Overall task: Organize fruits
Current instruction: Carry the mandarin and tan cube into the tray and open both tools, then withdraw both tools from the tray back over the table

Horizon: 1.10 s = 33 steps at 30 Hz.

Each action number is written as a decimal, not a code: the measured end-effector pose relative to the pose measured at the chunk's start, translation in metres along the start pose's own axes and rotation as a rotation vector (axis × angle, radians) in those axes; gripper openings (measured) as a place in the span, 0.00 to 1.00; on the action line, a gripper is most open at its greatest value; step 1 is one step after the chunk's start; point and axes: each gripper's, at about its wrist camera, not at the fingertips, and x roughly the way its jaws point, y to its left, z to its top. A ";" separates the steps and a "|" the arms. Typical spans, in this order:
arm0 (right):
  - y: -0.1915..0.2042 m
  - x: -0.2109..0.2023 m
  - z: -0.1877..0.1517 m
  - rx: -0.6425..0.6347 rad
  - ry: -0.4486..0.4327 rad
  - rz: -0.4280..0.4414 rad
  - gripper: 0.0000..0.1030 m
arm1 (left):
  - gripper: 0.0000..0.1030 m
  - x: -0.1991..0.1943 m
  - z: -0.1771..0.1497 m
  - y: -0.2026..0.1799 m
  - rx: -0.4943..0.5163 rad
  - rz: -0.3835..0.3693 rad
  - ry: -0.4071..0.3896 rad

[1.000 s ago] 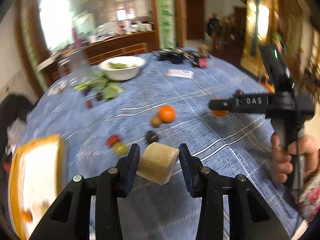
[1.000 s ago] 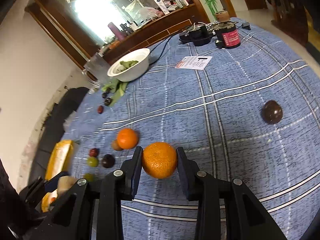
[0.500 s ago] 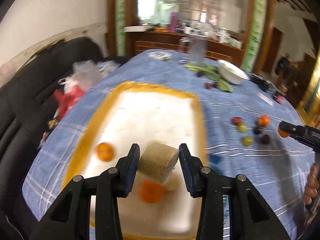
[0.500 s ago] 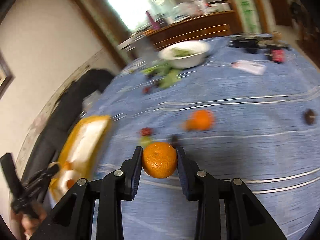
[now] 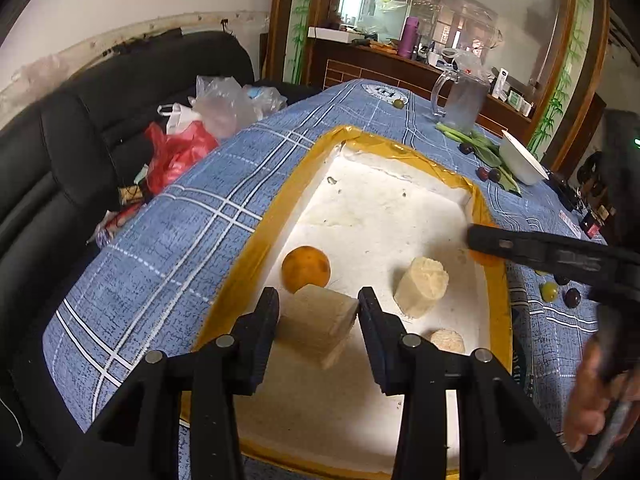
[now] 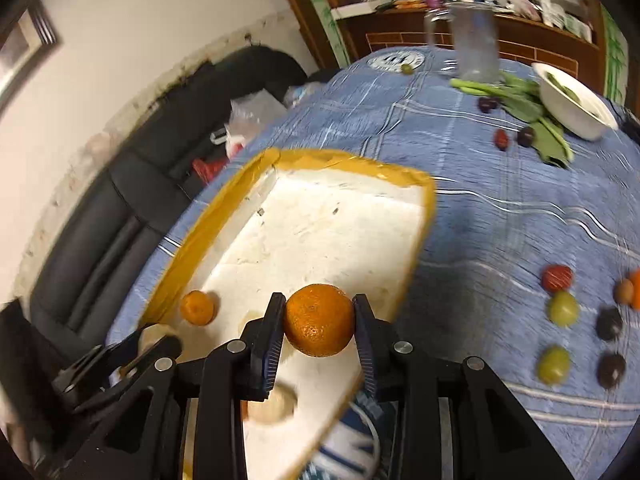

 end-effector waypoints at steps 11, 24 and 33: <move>0.003 0.009 0.010 0.000 -0.023 -0.061 0.49 | 0.62 -0.015 0.000 -0.004 0.001 -0.022 -0.027; -0.066 -0.143 -0.069 0.094 -0.191 -0.160 0.52 | 0.70 -0.063 0.000 -0.091 0.105 -0.255 -0.090; -0.142 -0.304 -0.110 0.167 -0.349 -0.404 0.52 | 0.70 -0.131 -0.002 -0.205 0.290 -0.490 -0.136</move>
